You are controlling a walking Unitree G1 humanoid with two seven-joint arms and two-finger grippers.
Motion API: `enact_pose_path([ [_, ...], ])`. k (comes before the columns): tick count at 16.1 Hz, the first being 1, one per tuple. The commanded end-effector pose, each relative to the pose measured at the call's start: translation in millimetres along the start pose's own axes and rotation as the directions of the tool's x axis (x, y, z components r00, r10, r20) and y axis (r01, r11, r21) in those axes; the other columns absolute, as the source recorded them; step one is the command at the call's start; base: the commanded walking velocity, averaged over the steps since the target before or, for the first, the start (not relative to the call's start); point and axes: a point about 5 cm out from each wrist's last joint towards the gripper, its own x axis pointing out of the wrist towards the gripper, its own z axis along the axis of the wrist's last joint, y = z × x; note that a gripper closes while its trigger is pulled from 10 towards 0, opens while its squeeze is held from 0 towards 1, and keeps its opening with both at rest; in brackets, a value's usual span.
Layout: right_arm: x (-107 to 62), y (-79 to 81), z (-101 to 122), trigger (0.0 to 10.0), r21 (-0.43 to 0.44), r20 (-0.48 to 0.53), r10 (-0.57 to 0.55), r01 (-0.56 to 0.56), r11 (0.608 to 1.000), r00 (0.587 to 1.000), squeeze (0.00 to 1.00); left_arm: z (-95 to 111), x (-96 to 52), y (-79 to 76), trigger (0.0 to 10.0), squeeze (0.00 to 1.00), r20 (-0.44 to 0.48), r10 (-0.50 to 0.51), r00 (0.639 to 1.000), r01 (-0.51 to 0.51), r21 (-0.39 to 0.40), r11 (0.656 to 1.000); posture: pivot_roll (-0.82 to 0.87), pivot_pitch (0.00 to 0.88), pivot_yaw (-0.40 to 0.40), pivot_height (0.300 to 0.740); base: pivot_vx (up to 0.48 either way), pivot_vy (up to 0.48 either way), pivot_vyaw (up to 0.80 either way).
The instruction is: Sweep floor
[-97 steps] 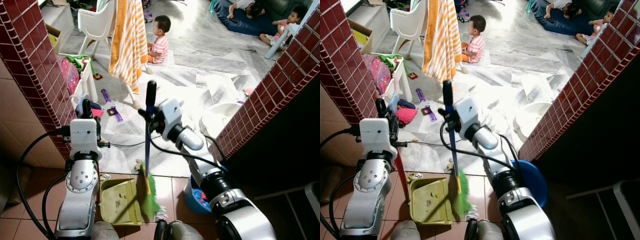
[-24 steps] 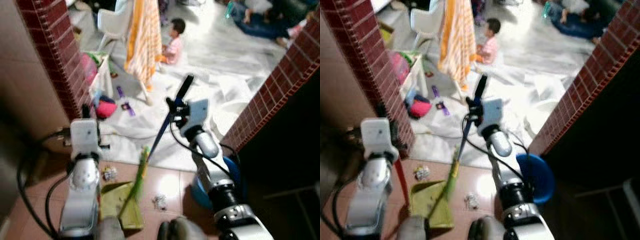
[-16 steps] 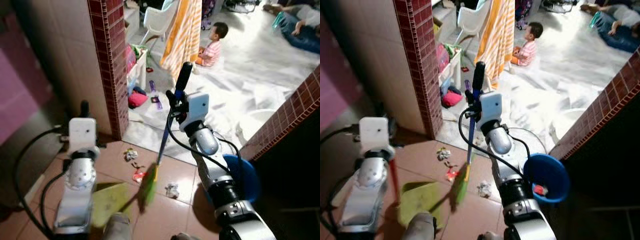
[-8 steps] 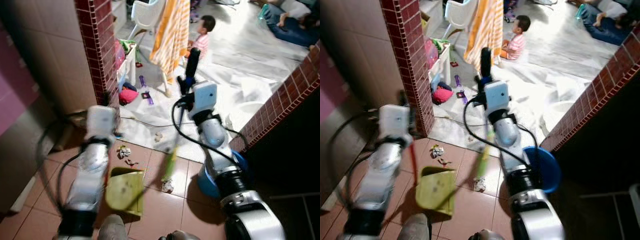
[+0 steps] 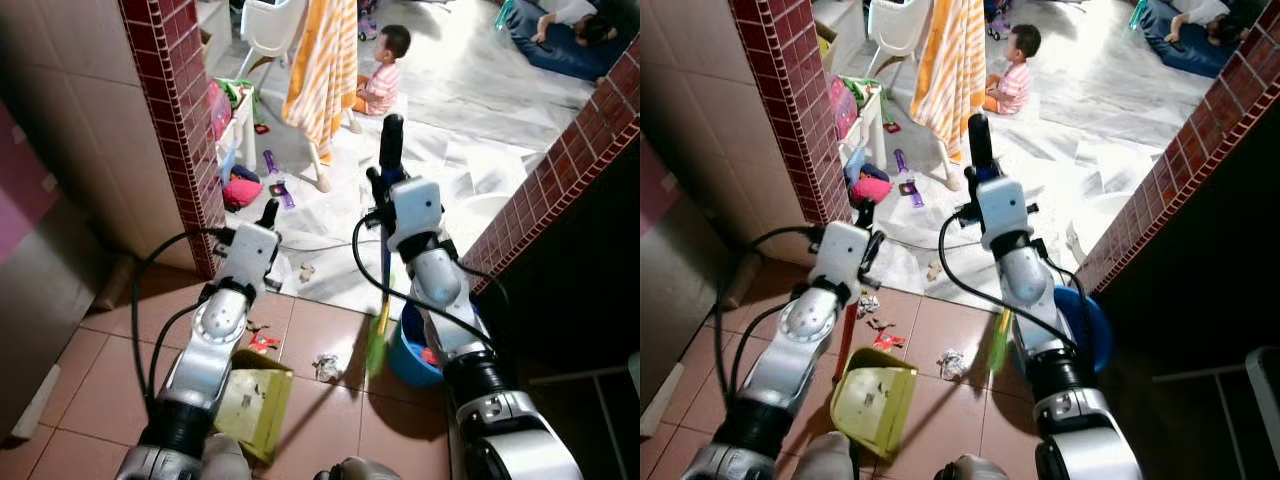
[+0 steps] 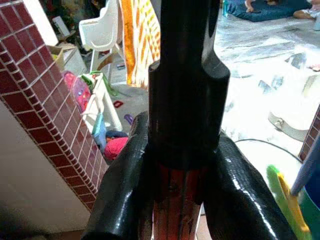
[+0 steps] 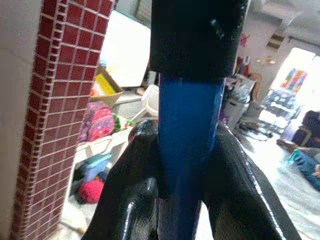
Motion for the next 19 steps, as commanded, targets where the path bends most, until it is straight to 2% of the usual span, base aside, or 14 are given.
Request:
enact_pose_path([
  [1, 1.7, 0.9, 9.0, 10.0, -0.011, 0.043, 0.018, -0.017, 1.000, 0.999, 0.00, 2.4, 9.0, -3.6, 10.0, 0.00, 0.027, 0.013, 1.000, -0.013, 0.012, 1.000, 0.01, 0.038, -0.085, 0.740, 0.000, 0.000, 0.00],
  [2, 1.7, 0.9, 9.0, 10.0, -0.011, 0.043, 0.018, -0.017, 1.000, 0.999, 0.00, 2.4, 9.0, -3.6, 10.0, 0.00, 0.027, 0.013, 1.000, -0.013, 0.012, 1.000, 0.01, 0.038, -0.085, 0.740, 0.000, 0.000, 0.00],
  [3, -2.2, 4.0, 6.0, 10.0, -0.005, 0.031, 0.035, -0.035, 0.999, 0.999, 0.00, -2.0, 14.8, -2.9, 10.0, 0.00, 0.008, 0.049, 0.999, -0.048, -0.034, 0.998, -0.01, 0.038, -0.087, 0.740, 0.000, 0.000, 0.00],
  [4, -6.9, 7.5, 1.9, 10.0, 0.003, 0.007, 0.066, -0.066, 0.998, 0.998, 0.00, -3.8, 20.0, -1.8, 10.0, 0.00, 0.003, 0.080, 0.997, -0.079, -0.044, 0.996, -0.03, 0.036, -0.087, 0.740, 0.000, 0.000, 0.00],
  [5, -10.2, 9.6, -1.9, 10.0, 0.024, -0.014, 0.084, -0.083, 0.996, 0.996, 0.00, -7.3, 23.3, 0.1, 10.0, 0.00, -0.008, 0.114, 0.993, -0.114, -0.014, 0.993, -0.05, 0.031, -0.084, 0.740, 0.000, 0.000, 0.00],
  [6, -11.5, 10.7, -4.0, 10.0, 0.038, -0.028, 0.094, -0.093, 0.995, 0.995, 0.00, -9.6, 24.3, 0.2, 10.0, 0.00, -0.021, 0.123, 0.992, -0.124, -0.021, 0.992, -0.05, 0.029, -0.080, 0.740, 0.000, 0.000, 0.00],
  [7, -12.9, 11.5, -7.4, 10.0, 0.088, -0.057, 0.102, -0.097, 0.991, 0.993, 0.00, -14.8, 26.1, 2.2, 10.0, 0.00, -0.059, 0.165, 0.985, -0.167, -0.035, 0.985, -0.07, 0.023, -0.069, 0.740, 0.000, 0.000, 0.00],
  [11, -9.1, 14.9, -6.8, 10.0, 0.160, -0.098, 0.154, -0.137, 0.978, 0.983, 0.00, -26.3, 29.2, 8.1, 10.0, 0.00, -0.135, 0.232, 0.963, -0.247, -0.110, 0.963, -0.12, 0.036, -0.096, 0.740, 0.000, 0.000, 0.00],
  [13, -9.8, 16.8, -8.8, 10.0, 0.168, -0.120, 0.186, -0.165, 0.972, 0.975, 0.00, -25.4, 31.6, 9.9, 10.0, 0.00, -0.126, 0.249, 0.960, -0.264, -0.114, 0.958, -0.12, 0.043, -0.110, 0.740, 0.000, 0.000, 0.00],
  [17, -13.3, 19.5, -8.7, 10.0, 0.244, -0.112, 0.231, -0.199, 0.949, 0.966, 0.00, -23.2, 32.8, 10.5, 10.0, 0.00, -0.089, 0.248, 0.965, -0.257, -0.119, 0.959, -0.10, 0.026, -0.104, 0.740, 0.000, 0.000, 0.00],
  [18, -17.7, 26.1, -10.7, 10.0, 0.304, -0.102, 0.296, -0.254, 0.918, 0.950, 0.00, -26.7, 31.1, 11.0, 10.0, 0.00, -0.105, 0.279, 0.955, -0.290, -0.120, 0.949, -0.09, 0.007, -0.089, 0.740, 0.000, 0.000, 0.00],
  [19, -22.1, 36.9, -9.5, 10.0, 0.370, -0.075, 0.407, -0.353, 0.859, 0.911, 0.00, -33.1, 27.4, 13.9, 10.0, 0.00, -0.130, 0.324, 0.937, -0.340, -0.129, 0.932, -0.10, 0.000, -0.085, 0.740, 0.000, 0.000, 0.00],
])
